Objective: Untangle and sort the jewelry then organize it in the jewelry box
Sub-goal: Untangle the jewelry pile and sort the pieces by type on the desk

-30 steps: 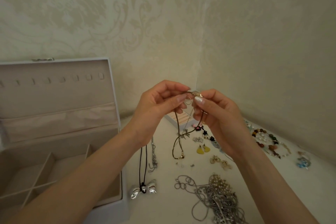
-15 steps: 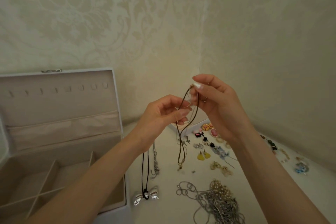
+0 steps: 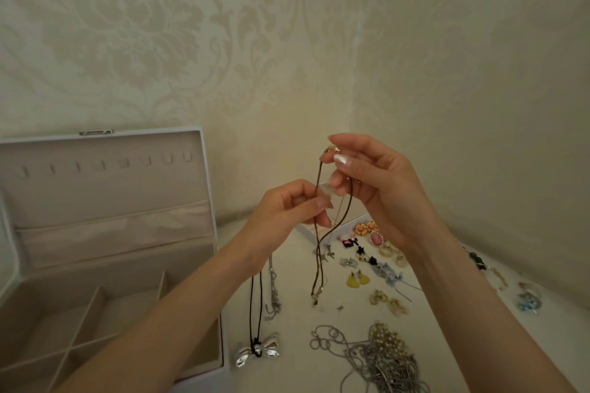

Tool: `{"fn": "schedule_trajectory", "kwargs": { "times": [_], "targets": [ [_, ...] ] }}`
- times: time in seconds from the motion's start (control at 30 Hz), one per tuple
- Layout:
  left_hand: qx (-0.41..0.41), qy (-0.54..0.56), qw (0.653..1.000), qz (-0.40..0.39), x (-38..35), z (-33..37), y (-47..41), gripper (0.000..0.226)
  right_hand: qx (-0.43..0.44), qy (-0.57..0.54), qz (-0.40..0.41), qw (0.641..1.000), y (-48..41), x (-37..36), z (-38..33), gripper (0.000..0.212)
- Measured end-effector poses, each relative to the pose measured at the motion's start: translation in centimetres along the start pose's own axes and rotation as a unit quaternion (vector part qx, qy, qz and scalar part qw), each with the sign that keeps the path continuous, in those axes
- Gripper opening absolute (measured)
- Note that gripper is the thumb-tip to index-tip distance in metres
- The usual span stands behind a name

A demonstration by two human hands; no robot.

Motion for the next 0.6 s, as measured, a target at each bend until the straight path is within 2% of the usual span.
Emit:
{"fn": "schedule_trajectory", "kwargs": {
  "times": [0.23,0.37,0.6],
  "targets": [
    [0.084,-0.101,0.989,-0.069,-0.6,-2.1,0.2,0.006,0.017,-0.001,0.027,0.999,-0.5,0.2,-0.5,0.021],
    [0.125,-0.119,0.983,-0.062,-0.6,-2.9,0.3,0.007,0.032,-0.002,0.027,0.999,-0.9,-0.1,-1.0,0.021],
    [0.175,-0.111,0.976,-0.066,-0.3,-3.1,0.6,0.031,0.040,0.020,0.021,0.999,-1.2,-0.4,-1.4,0.019]
  ]
}}
Point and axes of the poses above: each hand's wrist, its own y-axis away from the middle knuckle, its own x-axis out of the back of the hand, z = x × y, the point moved 5 cm from there along -y, towards the middle knuckle, and after that the axes turned 13 degrees about z, right-handed, at the moved point
